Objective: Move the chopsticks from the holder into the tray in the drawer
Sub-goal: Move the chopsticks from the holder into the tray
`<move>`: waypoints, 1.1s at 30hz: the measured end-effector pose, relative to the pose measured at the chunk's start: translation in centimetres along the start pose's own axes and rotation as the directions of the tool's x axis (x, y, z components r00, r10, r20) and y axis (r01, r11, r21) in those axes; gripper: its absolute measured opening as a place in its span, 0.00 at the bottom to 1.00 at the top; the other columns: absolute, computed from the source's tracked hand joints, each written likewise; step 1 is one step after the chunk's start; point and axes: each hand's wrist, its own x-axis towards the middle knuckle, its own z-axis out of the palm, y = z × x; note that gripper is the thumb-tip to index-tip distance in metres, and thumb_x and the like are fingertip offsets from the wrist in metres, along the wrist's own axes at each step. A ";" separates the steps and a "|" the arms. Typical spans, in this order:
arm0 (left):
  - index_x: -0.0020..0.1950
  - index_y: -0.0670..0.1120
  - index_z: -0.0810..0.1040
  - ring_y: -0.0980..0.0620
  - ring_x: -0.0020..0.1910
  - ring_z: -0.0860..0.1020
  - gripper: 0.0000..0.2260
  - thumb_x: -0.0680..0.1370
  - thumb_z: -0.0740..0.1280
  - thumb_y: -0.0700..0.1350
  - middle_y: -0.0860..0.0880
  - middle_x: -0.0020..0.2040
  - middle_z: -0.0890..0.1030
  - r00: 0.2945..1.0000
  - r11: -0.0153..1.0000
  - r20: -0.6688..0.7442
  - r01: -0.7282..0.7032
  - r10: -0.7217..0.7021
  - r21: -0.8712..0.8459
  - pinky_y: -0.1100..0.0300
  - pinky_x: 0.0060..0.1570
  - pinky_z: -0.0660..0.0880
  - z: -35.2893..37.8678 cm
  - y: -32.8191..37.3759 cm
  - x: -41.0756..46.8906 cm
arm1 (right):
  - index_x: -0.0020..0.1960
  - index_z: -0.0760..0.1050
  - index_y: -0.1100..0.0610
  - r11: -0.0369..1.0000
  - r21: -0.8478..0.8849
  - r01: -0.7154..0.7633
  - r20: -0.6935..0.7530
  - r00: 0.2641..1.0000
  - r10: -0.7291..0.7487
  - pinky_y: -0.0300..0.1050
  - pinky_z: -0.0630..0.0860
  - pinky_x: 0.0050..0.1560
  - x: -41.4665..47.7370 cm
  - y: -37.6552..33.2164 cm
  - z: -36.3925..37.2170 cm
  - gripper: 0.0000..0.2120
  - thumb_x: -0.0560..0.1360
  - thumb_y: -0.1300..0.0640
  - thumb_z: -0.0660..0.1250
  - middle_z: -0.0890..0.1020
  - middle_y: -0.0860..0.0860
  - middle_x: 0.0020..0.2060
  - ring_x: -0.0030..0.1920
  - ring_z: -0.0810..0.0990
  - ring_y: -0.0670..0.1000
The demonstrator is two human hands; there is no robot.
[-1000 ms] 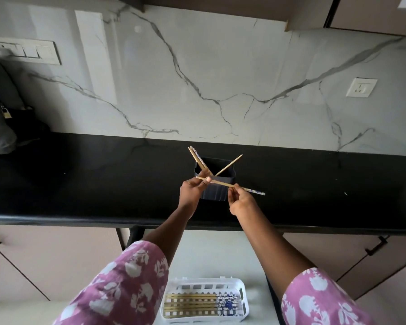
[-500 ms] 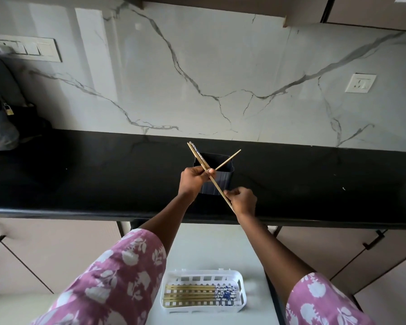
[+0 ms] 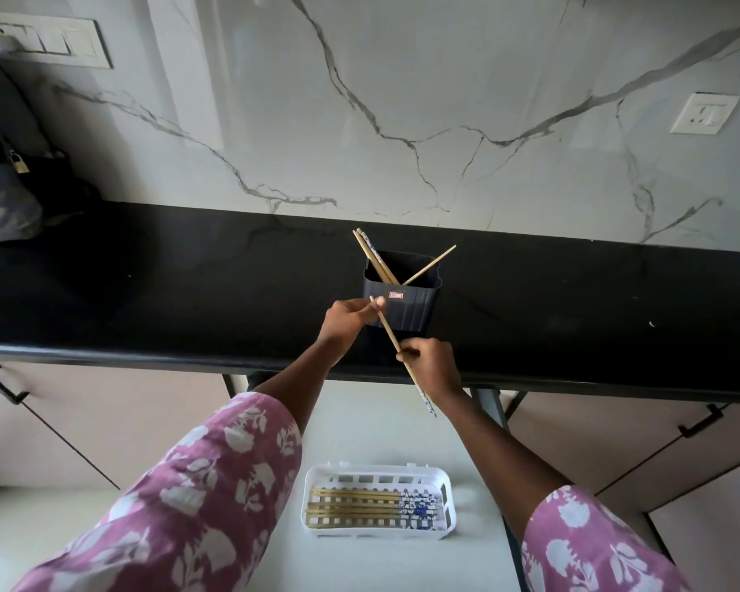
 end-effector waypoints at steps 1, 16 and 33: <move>0.56 0.45 0.82 0.49 0.57 0.78 0.20 0.75 0.65 0.59 0.46 0.53 0.83 0.998 0.997 -0.019 0.057 -0.056 0.052 0.53 0.62 0.69 -0.5 -0.7 0.2 | 0.49 0.82 0.62 1.000 -0.001 -0.022 0.018 1.000 0.023 0.35 0.71 0.41 -0.1 0.4 0.3 0.07 0.72 0.63 0.70 0.86 0.58 0.43 0.44 0.83 0.54; 0.78 0.52 0.48 0.37 0.76 0.42 0.32 0.78 0.52 0.64 0.48 0.79 0.45 0.862 0.549 -0.082 0.388 -0.500 0.740 0.37 0.71 0.45 -5.0 -8.2 3.5 | 0.54 0.81 0.62 0.993 -0.069 -0.099 0.460 0.880 0.119 0.35 0.73 0.50 -4.7 5.6 7.0 0.12 0.71 0.61 0.71 0.85 0.58 0.49 0.50 0.83 0.52; 0.76 0.58 0.40 0.36 0.75 0.35 0.40 0.73 0.59 0.68 0.56 0.77 0.36 0.849 0.462 -0.067 0.350 -0.525 0.815 0.36 0.70 0.41 -4.2 -9.7 3.7 | 0.37 0.67 0.57 0.904 -0.408 0.130 0.698 0.682 0.217 0.45 0.69 0.43 -8.8 8.4 13.4 0.09 0.74 0.66 0.56 0.77 0.64 0.39 0.50 0.80 0.60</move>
